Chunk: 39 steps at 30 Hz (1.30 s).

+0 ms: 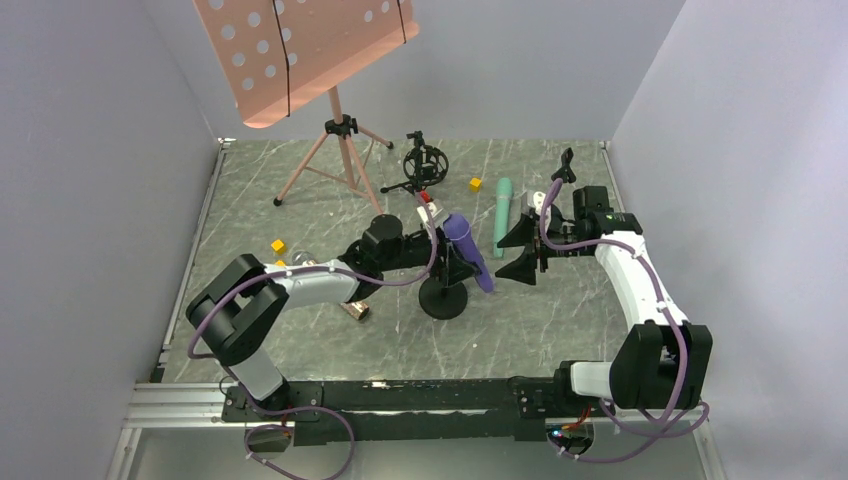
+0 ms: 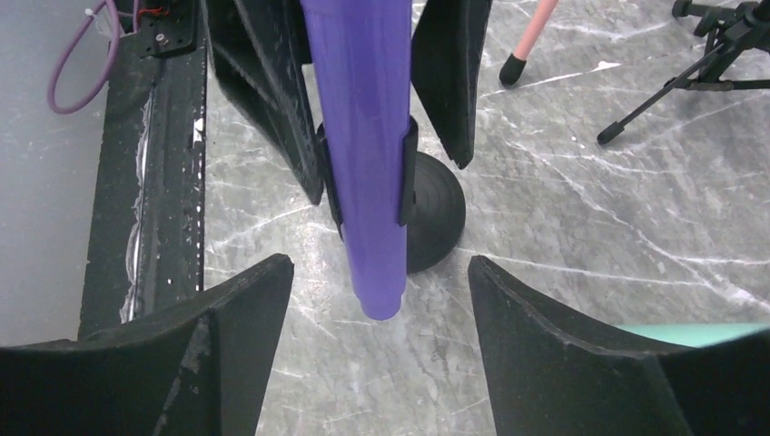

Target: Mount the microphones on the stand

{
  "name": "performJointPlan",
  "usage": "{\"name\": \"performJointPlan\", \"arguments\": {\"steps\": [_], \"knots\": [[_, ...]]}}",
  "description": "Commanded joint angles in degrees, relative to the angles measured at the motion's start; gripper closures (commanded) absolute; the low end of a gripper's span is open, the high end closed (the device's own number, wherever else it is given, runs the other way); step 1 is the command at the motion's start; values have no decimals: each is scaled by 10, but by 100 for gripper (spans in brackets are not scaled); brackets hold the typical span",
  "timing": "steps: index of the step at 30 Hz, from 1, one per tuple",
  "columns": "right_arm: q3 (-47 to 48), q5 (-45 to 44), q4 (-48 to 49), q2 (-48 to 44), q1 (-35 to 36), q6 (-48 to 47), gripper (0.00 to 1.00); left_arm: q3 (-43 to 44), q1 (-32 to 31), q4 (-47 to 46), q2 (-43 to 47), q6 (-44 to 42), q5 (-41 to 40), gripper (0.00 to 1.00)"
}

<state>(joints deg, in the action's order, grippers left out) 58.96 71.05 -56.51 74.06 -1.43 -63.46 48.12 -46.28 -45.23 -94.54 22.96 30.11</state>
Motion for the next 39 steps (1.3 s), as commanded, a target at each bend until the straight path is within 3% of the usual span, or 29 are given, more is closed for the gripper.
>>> {"name": "performJointPlan", "arguments": {"steps": [1,5,16,24,30,33,39], "knots": [[-14,23,63,-26,-1,36,22,15,1,150,27,-15,-12,14],[-22,23,82,-27,3,55,18,16,2,165,54,-25,-12,3],[-31,16,126,-18,48,100,14,-54,8,243,189,-91,-64,1],[-37,-45,215,-20,121,174,7,-155,19,319,365,-116,-168,1],[-7,-52,205,18,159,175,8,-267,35,302,527,-33,-208,1],[0,-53,198,28,177,171,18,-311,37,302,584,-5,-229,1],[8,-53,188,26,178,172,50,-340,38,344,653,3,-260,1]]}}
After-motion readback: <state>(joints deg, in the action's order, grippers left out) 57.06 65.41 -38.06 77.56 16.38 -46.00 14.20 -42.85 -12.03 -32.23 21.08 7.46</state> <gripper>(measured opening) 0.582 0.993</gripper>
